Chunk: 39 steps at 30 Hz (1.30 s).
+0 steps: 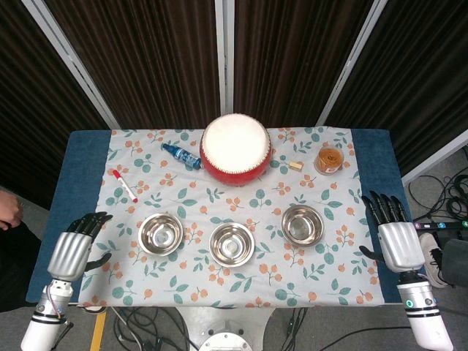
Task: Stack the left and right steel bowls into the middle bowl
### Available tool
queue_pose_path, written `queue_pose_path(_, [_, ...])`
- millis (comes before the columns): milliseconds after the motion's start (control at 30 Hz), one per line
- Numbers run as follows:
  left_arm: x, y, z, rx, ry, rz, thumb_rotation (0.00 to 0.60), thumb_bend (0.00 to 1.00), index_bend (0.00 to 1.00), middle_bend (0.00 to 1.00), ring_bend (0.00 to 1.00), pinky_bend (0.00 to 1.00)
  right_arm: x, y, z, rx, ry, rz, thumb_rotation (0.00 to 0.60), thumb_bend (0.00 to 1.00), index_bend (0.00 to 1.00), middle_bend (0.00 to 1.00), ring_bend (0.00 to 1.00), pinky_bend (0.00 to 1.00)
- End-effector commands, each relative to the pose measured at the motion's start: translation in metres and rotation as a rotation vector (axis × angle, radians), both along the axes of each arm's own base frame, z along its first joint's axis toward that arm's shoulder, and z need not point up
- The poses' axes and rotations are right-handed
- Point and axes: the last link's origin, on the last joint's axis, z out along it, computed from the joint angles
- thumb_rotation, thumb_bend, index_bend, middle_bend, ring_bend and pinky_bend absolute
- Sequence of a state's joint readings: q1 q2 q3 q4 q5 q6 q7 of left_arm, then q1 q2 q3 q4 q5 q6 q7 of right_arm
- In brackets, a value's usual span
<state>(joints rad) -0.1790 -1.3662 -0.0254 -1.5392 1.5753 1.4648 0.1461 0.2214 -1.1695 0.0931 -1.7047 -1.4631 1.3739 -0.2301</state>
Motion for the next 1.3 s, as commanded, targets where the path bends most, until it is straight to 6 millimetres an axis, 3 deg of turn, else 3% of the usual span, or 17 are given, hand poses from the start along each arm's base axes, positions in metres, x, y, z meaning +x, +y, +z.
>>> queue_pose_path(33, [0.001, 0.001, -0.001, 0.003, -0.004, -0.004, 0.6, 0.16, 0.24, 0.29, 0.21, 0.3, 0.001, -0.001, 0.0, 0.0, 0.001, 0.005, 0.6, 0.0, 0.0, 0.02, 0.0, 0.0])
queue_pose_path(233, [0.003, 0.003, 0.0, 0.016, -0.009, -0.015, 0.6, 0.16, 0.24, 0.29, 0.21, 0.3, 0.004, 0.001, -0.002, 0.018, 0.008, 0.012, 0.6, 0.0, 0.0, 0.02, 0.0, 0.0])
queue_pose_path(367, [0.003, 0.007, 0.003, 0.024, -0.004, -0.022, 0.6, 0.16, 0.24, 0.29, 0.21, 0.3, 0.001, 0.001, -0.011, 0.054, 0.05, 0.006, 0.6, 0.0, 0.02, 0.09, 0.01, 0.0])
queue_pose_path(467, [0.003, 0.008, 0.004, 0.025, -0.01, -0.024, 0.6, 0.16, 0.24, 0.29, 0.21, 0.3, 0.001, -0.005, -0.029, 0.099, 0.109, 0.028, 0.6, 0.0, 0.09, 0.17, 0.06, 0.02])
queue_pose_path(600, [0.002, 0.006, 0.003, 0.03, -0.022, -0.033, 0.6, 0.16, 0.24, 0.29, 0.21, 0.3, 0.008, -0.021, -0.055, 0.167, 0.179, 0.076, 0.6, 0.01, 0.19, 0.26, 0.13, 0.12])
queue_pose_path(900, [-0.001, 0.001, 0.009, 0.042, -0.029, -0.039, 0.6, 0.16, 0.24, 0.29, 0.21, 0.3, 0.017, -0.039, -0.115, 0.313, 0.241, 0.1, 0.6, 0.03, 0.24, 0.29, 0.16, 0.16])
queue_pose_path(1067, [-0.003, 0.001, 0.012, 0.05, -0.035, -0.037, 0.6, 0.16, 0.24, 0.29, 0.21, 0.3, 0.02, -0.044, -0.137, 0.354, 0.256, 0.109, 0.6, 0.04, 0.26, 0.3, 0.17, 0.18])
queue_pose_path(1300, [-0.005, 0.003, 0.01, 0.038, -0.034, -0.033, 0.6, 0.16, 0.24, 0.29, 0.21, 0.3, 0.026, -0.055, -0.152, 0.353, 0.266, 0.127, 0.6, 0.12, 0.36, 0.37, 0.24, 0.26])
